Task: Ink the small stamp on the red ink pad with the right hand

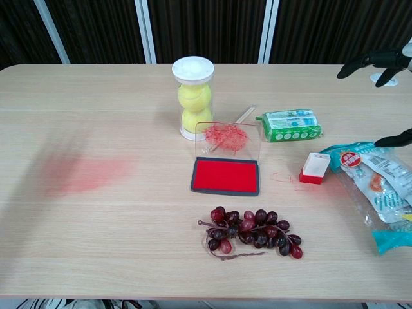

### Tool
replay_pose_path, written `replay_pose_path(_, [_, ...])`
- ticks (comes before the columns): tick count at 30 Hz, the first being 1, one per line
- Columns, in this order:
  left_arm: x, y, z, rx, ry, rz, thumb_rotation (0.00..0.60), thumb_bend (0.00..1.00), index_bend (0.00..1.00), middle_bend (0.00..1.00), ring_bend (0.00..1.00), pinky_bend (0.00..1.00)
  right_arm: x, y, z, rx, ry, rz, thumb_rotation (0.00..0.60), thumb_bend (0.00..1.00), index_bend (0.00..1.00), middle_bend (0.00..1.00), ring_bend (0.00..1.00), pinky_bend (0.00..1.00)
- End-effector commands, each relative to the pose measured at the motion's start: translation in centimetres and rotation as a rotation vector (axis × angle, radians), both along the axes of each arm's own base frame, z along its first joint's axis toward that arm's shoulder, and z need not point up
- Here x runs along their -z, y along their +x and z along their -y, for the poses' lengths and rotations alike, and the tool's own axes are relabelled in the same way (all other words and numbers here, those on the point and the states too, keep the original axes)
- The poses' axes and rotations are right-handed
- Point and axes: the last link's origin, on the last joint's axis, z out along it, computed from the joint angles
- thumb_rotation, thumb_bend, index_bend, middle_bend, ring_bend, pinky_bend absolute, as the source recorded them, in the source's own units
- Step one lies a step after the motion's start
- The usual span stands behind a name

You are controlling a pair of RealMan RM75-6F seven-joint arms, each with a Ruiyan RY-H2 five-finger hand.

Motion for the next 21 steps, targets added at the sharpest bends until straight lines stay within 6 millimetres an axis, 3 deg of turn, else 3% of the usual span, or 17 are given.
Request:
replay_pose_path(1, [-0.01,-0.01,0.00,0.000,0.000,0.000,0.600,0.05,0.00,0.00,0.00,0.00,-0.09,0.10,0.00,-0.002,-0.004,0.003,0.600,0.16,0.21,0.13,0.10,0.26])
replay_pose_path(21, [-0.06,0.01,0.17,0.007,0.006,-0.004,0.600,0.05,0.00,0.00,0.00,0.00,0.34,-0.25,-0.09,0.018,0.000,-0.011,0.600,0.16,0.21,0.12,0.10,0.26])
